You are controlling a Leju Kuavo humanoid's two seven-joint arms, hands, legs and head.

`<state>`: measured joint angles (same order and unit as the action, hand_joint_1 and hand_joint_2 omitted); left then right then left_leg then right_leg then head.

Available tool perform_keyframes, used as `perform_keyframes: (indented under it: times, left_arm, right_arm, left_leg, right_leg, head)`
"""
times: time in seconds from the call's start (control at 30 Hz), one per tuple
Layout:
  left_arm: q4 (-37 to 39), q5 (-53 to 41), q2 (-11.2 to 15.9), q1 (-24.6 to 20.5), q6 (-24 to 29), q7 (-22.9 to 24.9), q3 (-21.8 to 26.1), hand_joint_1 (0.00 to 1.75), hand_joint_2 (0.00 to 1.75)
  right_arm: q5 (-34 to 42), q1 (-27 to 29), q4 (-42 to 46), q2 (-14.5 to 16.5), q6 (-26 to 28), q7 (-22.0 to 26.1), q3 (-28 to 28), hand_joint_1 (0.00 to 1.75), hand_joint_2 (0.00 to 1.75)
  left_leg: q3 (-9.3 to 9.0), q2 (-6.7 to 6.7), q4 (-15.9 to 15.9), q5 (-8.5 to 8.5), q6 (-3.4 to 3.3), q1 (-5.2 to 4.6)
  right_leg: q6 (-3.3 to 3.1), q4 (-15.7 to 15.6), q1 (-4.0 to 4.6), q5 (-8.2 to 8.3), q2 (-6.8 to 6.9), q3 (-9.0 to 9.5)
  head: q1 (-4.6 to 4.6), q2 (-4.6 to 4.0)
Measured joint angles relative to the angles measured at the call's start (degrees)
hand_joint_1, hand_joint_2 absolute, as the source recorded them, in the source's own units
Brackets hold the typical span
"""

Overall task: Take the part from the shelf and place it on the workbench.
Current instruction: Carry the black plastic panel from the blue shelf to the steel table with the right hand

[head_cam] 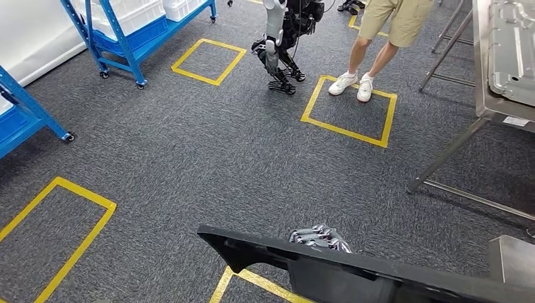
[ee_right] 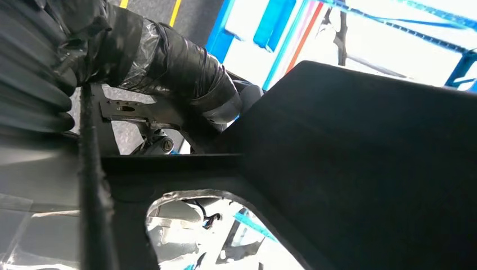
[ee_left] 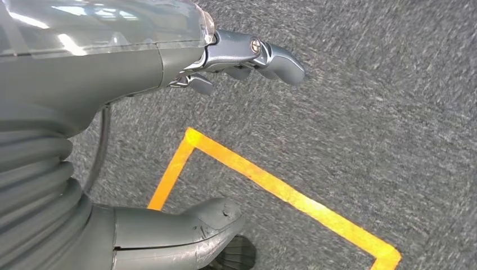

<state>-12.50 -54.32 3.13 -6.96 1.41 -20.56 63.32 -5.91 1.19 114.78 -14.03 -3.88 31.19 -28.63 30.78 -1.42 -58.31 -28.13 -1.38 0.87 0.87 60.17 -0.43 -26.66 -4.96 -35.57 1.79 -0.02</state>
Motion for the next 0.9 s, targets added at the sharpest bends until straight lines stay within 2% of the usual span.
perform_keyframes:
  times: [0.03, 0.07, 0.1, 0.13, 0.17, 0.2, 0.23, 0.27, 0.33, 0.37, 0.4, 0.47, 0.53, 0.6, 0.63, 0.67, 0.7, 0.73, 0.77, 0.83, 0.87, 0.9]
  left_arm:
    - [0.0, 0.02, -0.01, 0.19, 0.09, 0.0, 0.0, 0.0, 1.75]
    - [0.0, 0.04, -0.01, 0.44, 0.19, 0.01, 0.0, 0.0, 1.75]
    - [0.0, 0.05, -0.01, 0.77, 0.28, 0.01, 0.0, 0.0, 1.75]
    - [0.0, 0.07, -0.02, 1.1, 0.36, -0.02, 0.0, 0.0, 1.75]
    - [0.0, 0.08, -0.02, 1.33, 0.39, -0.07, 0.0, 0.0, 1.75]
    - [0.0, 0.09, -0.03, 1.45, 0.41, -0.14, 0.0, 0.0, 1.75]
    - [0.0, 0.09, -0.07, 1.48, 0.43, -0.22, 0.0, 0.0, 1.75]
    - [0.0, 0.09, -0.13, 1.46, 0.44, -0.29, 0.0, 0.0, 1.75]
    - [0.0, 0.1, -0.26, 1.47, 0.47, -0.43, 0.0, 0.0, 1.75]
    - [0.0, 0.14, -0.33, 1.49, 0.46, -0.49, 0.0, 0.0, 1.75]
    - [0.0, 0.2, -0.42, 1.52, 0.46, -0.54, 0.0, 0.0, 1.75]
    - [0.0, 0.33, -0.69, 1.53, 0.46, -0.62, 0.0, 0.0, 1.75]
    - [0.01, 0.44, -1.0, 1.6, 0.45, -0.73, 0.0, 0.0, 1.75]
    - [0.02, 0.64, -1.21, 1.9, 0.43, -0.82, 0.0, 0.0, 1.75]
    - [0.02, 0.74, -1.29, 2.1, 0.39, -0.85, 0.0, 0.0, 1.75]
    - [0.02, 0.82, -1.37, 2.29, 0.33, -0.88, 0.01, 0.0, 1.75]
    - [0.02, 0.86, -1.46, 2.43, 0.25, -0.91, 0.01, 0.0, 1.75]
    - [0.02, 0.89, -1.56, 2.52, 0.18, -0.95, 0.02, 0.0, 1.75]
    - [0.02, 0.91, -1.63, 2.55, 0.13, -0.99, 0.02, 0.0, 1.75]
    - [0.02, 0.97, -1.74, 2.55, 0.08, -1.05, 0.05, 0.0, 1.75]
    - [0.02, 1.05, -1.79, 2.58, 0.07, -1.06, 0.08, 0.0, 1.75]
    - [0.02, 1.18, -1.85, 2.61, 0.06, -1.06, 0.11, 0.0, 1.75]
  right_arm:
    - [0.03, -0.09, 0.0, -0.01, 0.01, -0.01, -0.02, 1.75, 1.75]
    - [0.09, -0.15, -0.02, 0.0, 0.02, -0.01, -0.04, 1.75, 1.75]
    - [0.18, -0.23, -0.07, 0.01, 0.02, -0.01, -0.08, 1.75, 1.75]
    - [0.31, -0.25, -0.16, 0.01, 0.02, 0.0, -0.13, 1.75, 1.75]
    - [0.46, -0.25, -0.28, 0.02, 0.02, -0.01, -0.2, 1.75, 1.75]
    - [0.61, -0.25, -0.38, 0.02, 0.01, -0.01, -0.28, 1.75, 1.75]
    - [0.74, -0.27, -0.45, 0.02, 0.01, -0.03, -0.38, 1.75, 1.75]
    - [0.86, -0.32, -0.47, 0.05, 0.02, -0.05, -0.47, 1.75, 1.75]
    - [1.03, -0.54, -0.46, 0.26, 0.1, -0.14, -0.68, 1.75, 1.75]
    - [1.12, -0.67, -0.45, 0.43, 0.18, -0.19, -0.78, 1.75, 1.75]
    - [1.22, -0.78, -0.45, 0.59, 0.26, -0.28, -0.88, 1.75, 1.75]
    - [1.47, -0.92, -0.44, 0.85, 0.37, -0.54, -1.04, 1.75, 1.75]
    - [1.78, -1.29, -0.45, 1.13, 0.48, -0.9, -1.24, 1.75, 1.75]
    - [2.04, -1.79, -0.52, 1.53, 0.56, -1.17, -1.51, 1.75, 1.75]
    - [2.1, -1.95, -0.6, 1.7, 0.56, -1.31, -1.64, 1.75, 1.75]
    - [2.15, -2.03, -0.72, 1.83, 0.51, -1.45, -1.76, 1.75, 1.75]
    - [2.16, -2.09, -0.84, 1.94, 0.43, -1.62, -1.86, 1.75, 1.75]
    - [2.17, -2.18, -0.96, 2.06, 0.35, -1.79, -1.97, 1.75, 1.75]
    - [2.19, -2.29, -1.03, 2.19, 0.28, -1.92, -2.09, 1.75, 1.75]
    - [2.25, -2.56, -1.1, 2.44, 0.19, -2.08, -2.3, 1.75, 1.75]
    - [2.3, -2.71, -1.11, 2.54, 0.13, -2.14, -2.42, 1.75, 1.75]
    - [2.33, -2.8, -1.14, 2.6, 0.06, -2.21, -2.54, 1.75, 1.75]
  left_leg:
    - [0.04, 0.64, 0.26, 0.22, -0.38, 0.06]
    - [0.1, 1.28, 0.32, 0.3, -0.59, -0.07]
    - [0.21, 1.95, 0.31, 0.32, -0.69, -0.19]
    - [0.31, 2.67, 0.28, 0.32, -0.71, -0.31]
    - [0.37, 3.36, 0.26, 0.3, -0.71, -0.39]
    - [0.38, 3.97, 0.25, 0.27, -0.69, -0.45]
    - [0.33, 4.51, 0.24, 0.23, -0.65, -0.5]
    - [0.22, 4.99, 0.24, 0.16, -0.57, -0.54]
    - [0.03, 5.81, 0.24, -0.02, -0.25, -0.76]
    - [-0.05, 6.2, 0.25, -0.1, -0.01, -0.84]
    - [-0.12, 6.61, 0.3, -0.13, 0.26, -0.89]
    - [-0.34, 7.06, 0.26, -0.38, 0.89, -0.83]
    - [0.45, 5.19, -2.0, -2.24, 1.36, -0.66]
    - [3.58, 2.55, -8.88, -6.07, 1.62, -0.45]
    - [5.49, 1.99, -12.83, -7.66, 1.71, -0.4]
    - [6.91, 1.78, -15.61, -8.32, 1.77, -0.38]
    - [7.36, 1.71, -16.21, -7.73, 1.78, -0.35]
    - [6.72, 1.6, -14.51, -6.08, 1.75, -0.29]
    - [5.13, 1.15, -10.84, -3.73, 1.69, -0.2]
    - [1.92, -1.04, -3.6, -0.69, 1.47, 0.05]
    - [1.07, -1.88, -1.59, -0.15, 1.35, 0.09]
    - [0.82, -2.27, -0.99, -0.26, 1.18, 0.03]
  right_leg:
    - [0.17, 2.24, 0.07, -1.48, 1.36, -1.07]
    - [0.32, 5.58, 0.07, -3.44, 2.92, -2.62]
    - [0.49, 9.53, -0.02, -5.4, 3.9, -4.45]
    - [0.64, 12.87, -0.12, -6.7, 4.38, -5.98]
    - [0.7, 14.51, -0.21, -6.95, 4.6, -6.63]
    - [0.69, 13.91, -0.27, -6.14, 4.75, -6.14]
    - [0.59, 10.99, -0.29, -4.46, 5.03, -4.42]
    - [0.37, 6.69, -0.22, -2.62, 5.76, -1.96]
    - [-0.21, -0.17, 0.26, -0.58, 7.53, 1.83]
    - [-0.47, -1.67, 0.51, -0.37, 7.98, 2.55]
    - [-0.68, -1.92, 0.72, -0.43, 7.82, 2.53]
    - [-1.19, -2.39, 0.59, -0.07, 6.71, 2.56]
    - [-1.91, -3.08, 0.22, 0.38, 5.77, 2.85]
    - [-2.35, -3.32, 0.11, 0.64, 4.73, 2.86]
    - [-2.42, -3.24, 0.15, 0.67, 4.12, 2.76]
    - [-2.43, -3.13, 0.19, 0.68, 3.45, 2.68]
    - [-2.41, -2.99, 0.21, 0.66, 2.79, 2.64]
    - [-2.35, -2.82, 0.2, 0.63, 2.12, 2.64]
    - [-2.24, -2.61, 0.18, 0.55, 1.46, 2.64]
    - [-1.79, -2.03, 0.16, 0.35, 0.23, 2.41]
    - [-1.47, -1.75, 0.14, 0.31, -0.31, 2.16]
    - [-1.1, -1.63, 0.12, 0.38, -0.85, 1.89]
  head:
    - [-0.01, 0.0]
    - [-0.01, 0.0]
    - [0.0, 0.0]
    - [0.0, 0.0]
    - [0.01, 0.0]
    - [0.01, 0.0]
    - [0.01, 0.0]
    - [0.01, 0.0]
    - [0.01, 0.0]
    - [0.01, 0.0]
    - [0.01, 0.0]
    - [0.01, 0.0]
    - [0.02, 0.0]
    - [0.02, 0.0]
    - [0.02, 0.0]
    - [0.02, 0.0]
    - [0.02, 0.0]
    - [0.03, 0.0]
    - [0.03, 0.0]
    - [0.02, 0.0]
    - [0.01, 0.0]
    - [0.01, 0.0]
